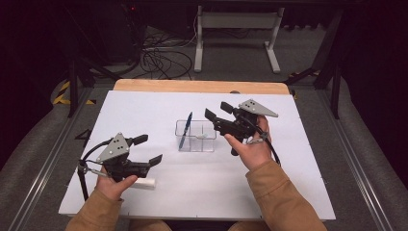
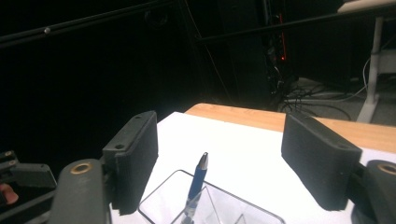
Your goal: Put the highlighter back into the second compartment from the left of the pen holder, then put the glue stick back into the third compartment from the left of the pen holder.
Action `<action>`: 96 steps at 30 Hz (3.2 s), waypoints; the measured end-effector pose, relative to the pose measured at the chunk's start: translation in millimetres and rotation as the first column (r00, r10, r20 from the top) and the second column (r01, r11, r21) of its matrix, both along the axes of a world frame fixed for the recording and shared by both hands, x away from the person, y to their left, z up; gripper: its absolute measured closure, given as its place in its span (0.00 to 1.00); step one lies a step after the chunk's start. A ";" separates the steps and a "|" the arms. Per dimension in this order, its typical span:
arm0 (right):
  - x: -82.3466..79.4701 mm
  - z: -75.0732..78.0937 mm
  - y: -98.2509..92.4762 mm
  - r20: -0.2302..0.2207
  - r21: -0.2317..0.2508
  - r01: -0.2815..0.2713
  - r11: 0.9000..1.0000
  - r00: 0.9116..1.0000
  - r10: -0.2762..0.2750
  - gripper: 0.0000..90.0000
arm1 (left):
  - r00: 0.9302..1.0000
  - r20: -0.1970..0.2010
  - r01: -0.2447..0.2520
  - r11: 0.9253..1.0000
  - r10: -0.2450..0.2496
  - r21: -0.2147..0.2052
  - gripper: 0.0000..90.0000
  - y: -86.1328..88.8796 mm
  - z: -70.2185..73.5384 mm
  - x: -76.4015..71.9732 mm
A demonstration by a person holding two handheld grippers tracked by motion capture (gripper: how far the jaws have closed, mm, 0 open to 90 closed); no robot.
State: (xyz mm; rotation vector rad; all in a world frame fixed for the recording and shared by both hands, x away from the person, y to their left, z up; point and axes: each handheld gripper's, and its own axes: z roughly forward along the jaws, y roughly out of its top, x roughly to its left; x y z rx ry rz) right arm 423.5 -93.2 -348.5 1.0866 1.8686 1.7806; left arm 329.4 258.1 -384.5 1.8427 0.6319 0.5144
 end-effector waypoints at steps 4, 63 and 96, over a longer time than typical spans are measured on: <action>-0.5 1.7 -6.8 0.002 0.015 -0.033 0.999 0.999 0.033 0.28 | 1.000 0.006 -0.002 1.000 0.002 0.005 0.19 0.5 0.3 -1.6; -36.1 -34.5 -103.8 0.019 -0.119 -0.101 0.988 0.994 0.104 0.17 | 0.999 -0.036 0.023 0.987 -0.017 0.157 0.14 7.5 1.8 -2.7; -37.4 -34.7 -105.0 0.006 -0.114 -0.171 0.979 0.985 0.173 0.16 | 0.963 -0.245 0.212 0.882 -0.115 0.420 0.25 3.3 -12.2 9.4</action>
